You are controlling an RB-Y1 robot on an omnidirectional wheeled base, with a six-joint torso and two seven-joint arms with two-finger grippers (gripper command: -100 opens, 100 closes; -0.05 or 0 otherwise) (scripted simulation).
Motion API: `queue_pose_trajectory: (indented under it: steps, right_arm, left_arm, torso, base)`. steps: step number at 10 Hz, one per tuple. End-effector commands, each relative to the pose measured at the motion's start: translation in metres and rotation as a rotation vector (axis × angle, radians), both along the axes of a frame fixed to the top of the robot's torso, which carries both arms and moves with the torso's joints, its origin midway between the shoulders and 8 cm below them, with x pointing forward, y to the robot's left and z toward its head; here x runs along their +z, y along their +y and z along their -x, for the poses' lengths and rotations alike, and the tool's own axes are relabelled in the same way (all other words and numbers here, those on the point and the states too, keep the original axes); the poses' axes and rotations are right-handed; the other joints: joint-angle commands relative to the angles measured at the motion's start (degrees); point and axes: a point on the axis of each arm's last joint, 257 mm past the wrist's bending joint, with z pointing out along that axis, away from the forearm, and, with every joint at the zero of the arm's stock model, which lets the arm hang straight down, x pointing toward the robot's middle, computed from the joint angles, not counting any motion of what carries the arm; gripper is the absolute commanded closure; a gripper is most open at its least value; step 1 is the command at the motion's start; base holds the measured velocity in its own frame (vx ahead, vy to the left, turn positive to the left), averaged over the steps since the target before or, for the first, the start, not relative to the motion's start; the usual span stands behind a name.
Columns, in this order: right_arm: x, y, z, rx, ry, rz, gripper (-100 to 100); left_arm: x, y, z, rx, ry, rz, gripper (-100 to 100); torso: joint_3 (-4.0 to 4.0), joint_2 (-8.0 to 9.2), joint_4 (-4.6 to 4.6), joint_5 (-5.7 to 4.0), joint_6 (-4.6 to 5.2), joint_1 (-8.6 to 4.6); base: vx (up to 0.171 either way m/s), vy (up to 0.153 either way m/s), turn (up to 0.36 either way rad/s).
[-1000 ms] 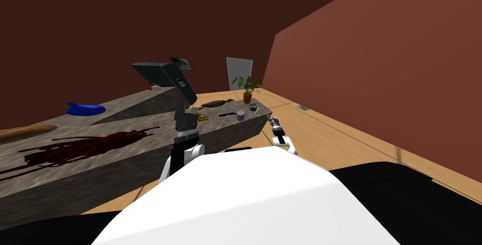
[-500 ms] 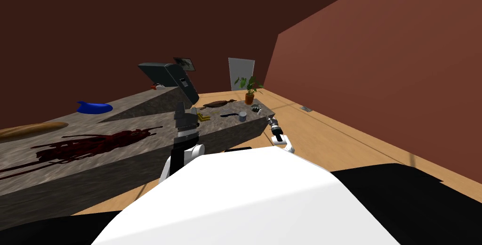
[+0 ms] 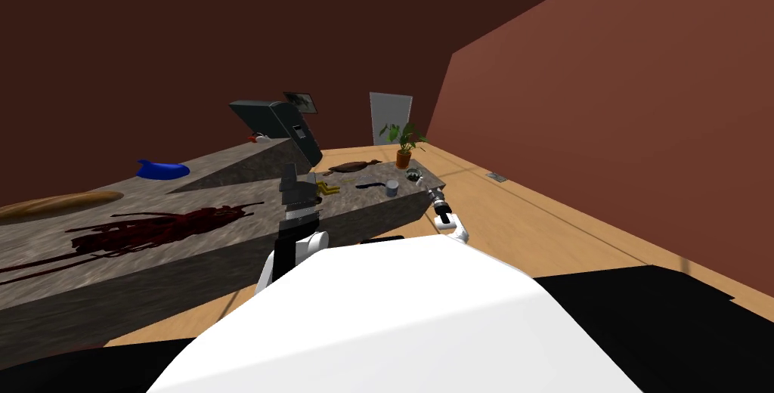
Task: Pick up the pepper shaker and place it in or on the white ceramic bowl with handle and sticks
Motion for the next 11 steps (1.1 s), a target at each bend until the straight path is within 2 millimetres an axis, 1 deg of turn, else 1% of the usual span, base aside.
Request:
queue_pose_trajectory:
  steps: [1, 6, 7, 8, 9, 10, 11]
  right_arm:
    - [-0.009, -0.001, -0.006, -0.002, 0.034, 0.044, -100]
    - [-0.029, 0.0, -0.027, 0.005, 0.118, 0.162, -100]
    - [-0.027, 0.0, -0.024, 0.003, 0.106, 0.143, -100]
    - [-0.027, 0.0, -0.024, 0.003, 0.108, 0.148, 0]
    - [-0.027, 0.0, -0.024, 0.003, 0.108, 0.148, -100]
    - [-0.027, 0.0, -0.024, 0.003, 0.108, 0.148, 100]
    - [-0.027, 0.0, -0.024, 0.003, 0.108, 0.148, 100]
  left_arm:
    - [0.0, 0.0, 0.0, 0.0, 0.0, 0.0, 0]
    - [0.0, 0.0, 0.0, 0.0, 0.0, 0.0, 0]
    - [0.0, 0.0, 0.0, 0.0, 0.0, 0.0, 0]
    - [0.0, 0.0, 0.0, 0.0, 0.0, 0.0, 0]
    - [0.0, 0.0, 0.0, 0.0, 0.0, 0.0, 0]
    - [0.0, 0.0, 0.0, 0.0, 0.0, 0.0, 0]
    - [0.0, 0.0, 0.0, 0.0, 0.0, 0.0, 0]
  torso:
    - [0.0, 0.0, 0.0, 0.0, 0.0, 0.0]
    - [-0.05, -0.09, -0.02, 0.01, 0.01, 0.01]
    - [-0.07, -0.13, -0.03, 0.0, 0.0, -0.02]
    - [-0.02, -0.02, -0.02, 0.0, 0.04, -0.03]
    - [0.04, 0.08, 0.01, 0.0, 0.03, -0.01]
    - [0.07, 0.13, 0.02, 0.0, 0.03, -0.01]
    - [0.08, 0.14, 0.03, 0.0, 0.03, -0.01]
  base:
    - [0.037, 0.005, 0.1]
    - [0.054, 0.006, 0.091]
    - [0.034, -0.006, 0.024]
    - [0.006, -0.001, -0.004]
    - [0.0, 0.0, 0.0]
    - [0.0, 0.0, 0.0]
    - [0.0, 0.0, 0.0]
